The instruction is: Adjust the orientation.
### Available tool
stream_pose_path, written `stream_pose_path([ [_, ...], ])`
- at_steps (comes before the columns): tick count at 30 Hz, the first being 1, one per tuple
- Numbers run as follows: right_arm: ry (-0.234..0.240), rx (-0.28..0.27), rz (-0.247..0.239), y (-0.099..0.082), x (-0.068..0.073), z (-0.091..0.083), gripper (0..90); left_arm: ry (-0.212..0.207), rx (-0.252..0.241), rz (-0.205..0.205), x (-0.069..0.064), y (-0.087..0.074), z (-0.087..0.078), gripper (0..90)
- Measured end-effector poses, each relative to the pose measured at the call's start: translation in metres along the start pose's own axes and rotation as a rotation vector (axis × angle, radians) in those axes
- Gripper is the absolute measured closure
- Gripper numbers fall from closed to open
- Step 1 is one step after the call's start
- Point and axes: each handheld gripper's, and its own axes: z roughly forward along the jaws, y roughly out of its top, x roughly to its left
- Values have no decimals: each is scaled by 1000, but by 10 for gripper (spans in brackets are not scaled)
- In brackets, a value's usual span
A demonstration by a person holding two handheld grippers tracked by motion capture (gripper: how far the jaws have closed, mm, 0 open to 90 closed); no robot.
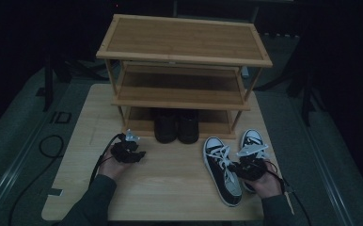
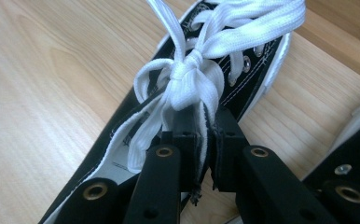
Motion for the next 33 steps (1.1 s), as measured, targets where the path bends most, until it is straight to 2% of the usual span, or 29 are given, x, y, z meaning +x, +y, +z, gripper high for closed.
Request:
stream_pose_path([
  [6,60,-46,-28,1,0,-2,829,0,0,1,0,0,0,547],
  [15,132,-53,-75,6,3,-3,835,-2,-5,-2,0,0,0,547],
  [17,152,-57,-75,5,2,-3,835,-2,-3,0,0,0,0,547],
  [18,185,-80,-62,4,0,-4,835,-2,-3,0,0,0,0,547],
  [19,191,-87,-60,3,0,-5,835,-2,-3,0,0,0,0,547],
  [22,189,-49,-80,3,1,-3,835,-1,-4,0,0,0,0,547],
  [25,203,-47,-76,2,-1,-3,833,-1,-6,-2,0,0,0,547],
  [27,175,-22,-87,2,-2,-1,830,-2,-5,-1,0,0,0,547],
  [28,132,14,-99,3,-1,1,823,-1,-5,-1,0,0,0,547],
  [29,132,14,-99,3,-1,1,823,-1,-5,-1,0,0,0,547],
  [31,96,51,-97,6,0,2,813,-1,-5,-1,0,0,0,547],
  [33,70,72,-114,9,4,2,782,-1,-5,-2,0,0,0,547],
])
